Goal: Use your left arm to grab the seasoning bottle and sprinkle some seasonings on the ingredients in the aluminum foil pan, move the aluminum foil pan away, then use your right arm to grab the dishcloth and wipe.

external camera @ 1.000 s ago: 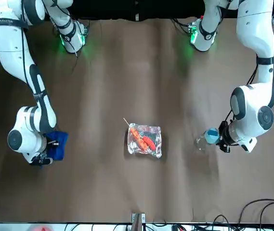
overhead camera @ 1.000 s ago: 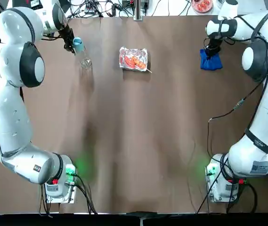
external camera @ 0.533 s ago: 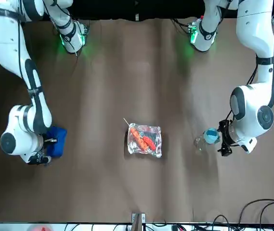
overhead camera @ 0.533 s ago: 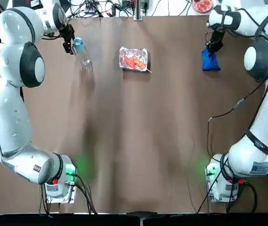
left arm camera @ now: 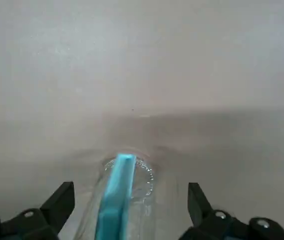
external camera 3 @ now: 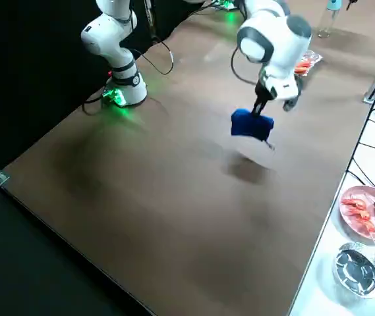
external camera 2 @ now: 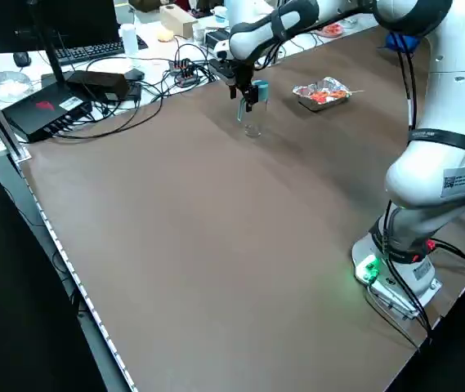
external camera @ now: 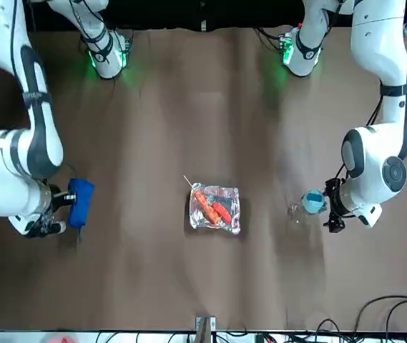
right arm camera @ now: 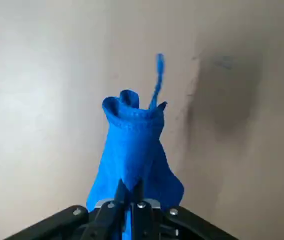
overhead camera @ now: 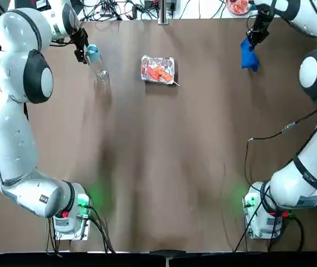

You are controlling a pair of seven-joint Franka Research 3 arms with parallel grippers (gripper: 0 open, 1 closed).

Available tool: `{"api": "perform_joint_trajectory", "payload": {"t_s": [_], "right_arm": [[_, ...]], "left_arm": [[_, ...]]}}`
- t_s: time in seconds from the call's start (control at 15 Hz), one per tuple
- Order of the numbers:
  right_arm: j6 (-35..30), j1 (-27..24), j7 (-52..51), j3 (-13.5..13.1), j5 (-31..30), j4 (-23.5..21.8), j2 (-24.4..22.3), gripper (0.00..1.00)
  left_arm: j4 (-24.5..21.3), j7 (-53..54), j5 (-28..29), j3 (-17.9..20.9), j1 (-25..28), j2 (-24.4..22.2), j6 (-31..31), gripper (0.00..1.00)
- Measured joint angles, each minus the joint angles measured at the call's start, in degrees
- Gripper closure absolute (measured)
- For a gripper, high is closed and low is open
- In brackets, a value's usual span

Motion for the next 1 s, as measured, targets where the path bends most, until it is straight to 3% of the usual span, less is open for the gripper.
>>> {"api": "perform_joint_trajectory", "payload": {"t_s": [0.27, 0.6, 1.0], "right_arm": [[-5.64, 1.28, 0.02, 1.86, 1.14, 0.14, -5.53, 0.94], [-8.04, 2.94, 0.02, 2.04, 1.29, 0.16, -9.08, 0.94], [-11.38, 3.65, 2.2, 1.93, 2.64, 0.24, -15.15, 0.94]], "left_arm": [[1.4, 0.13, 0.0, 0.46, 0.21, -2.94, -3.08, 0.0], [6.84, 1.41, 5.01, 0.42, -0.06, -9.69, -16.66, 0.0], [9.79, 9.65, 7.76, -4.96, -4.34, -11.36, -24.13, 0.0]]}}
